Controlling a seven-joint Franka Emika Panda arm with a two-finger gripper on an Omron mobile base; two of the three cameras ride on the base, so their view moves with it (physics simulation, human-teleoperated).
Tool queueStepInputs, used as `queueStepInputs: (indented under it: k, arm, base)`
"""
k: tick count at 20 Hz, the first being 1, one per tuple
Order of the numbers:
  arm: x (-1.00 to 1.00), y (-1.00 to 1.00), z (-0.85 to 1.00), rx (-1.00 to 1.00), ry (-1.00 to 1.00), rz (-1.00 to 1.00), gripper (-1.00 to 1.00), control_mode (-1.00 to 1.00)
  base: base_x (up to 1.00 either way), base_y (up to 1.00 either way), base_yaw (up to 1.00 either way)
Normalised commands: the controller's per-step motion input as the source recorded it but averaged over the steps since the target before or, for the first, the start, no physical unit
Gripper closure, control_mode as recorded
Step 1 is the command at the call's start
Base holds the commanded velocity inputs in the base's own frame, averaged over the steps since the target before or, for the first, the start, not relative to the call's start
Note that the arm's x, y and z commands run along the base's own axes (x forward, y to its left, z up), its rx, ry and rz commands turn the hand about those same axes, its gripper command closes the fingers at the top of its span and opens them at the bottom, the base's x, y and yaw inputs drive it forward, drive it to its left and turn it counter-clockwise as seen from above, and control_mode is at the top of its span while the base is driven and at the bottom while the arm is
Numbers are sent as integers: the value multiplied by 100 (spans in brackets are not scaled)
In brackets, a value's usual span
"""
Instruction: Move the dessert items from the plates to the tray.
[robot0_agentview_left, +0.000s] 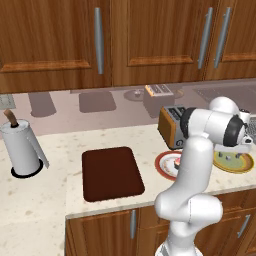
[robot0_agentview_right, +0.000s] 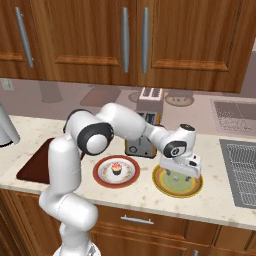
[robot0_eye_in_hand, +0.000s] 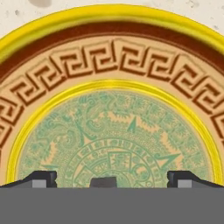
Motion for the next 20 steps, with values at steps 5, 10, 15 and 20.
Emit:
queueStepInputs:
  k: [5, 10, 15, 20]
  arm:
    - [-2, 3, 0, 0, 0, 0, -100, -100]
    - [0, 0, -1, 0, 0, 0, -100, -100]
    - [0, 0, 0, 0, 0, 0, -100, -100]
    - [-2, 0, -6, 0, 0, 0, 100, -100]
  base:
    - [0, 0, 0]
    - [0, 0, 0]
    - [0, 0, 0]
    - [0, 0, 0]
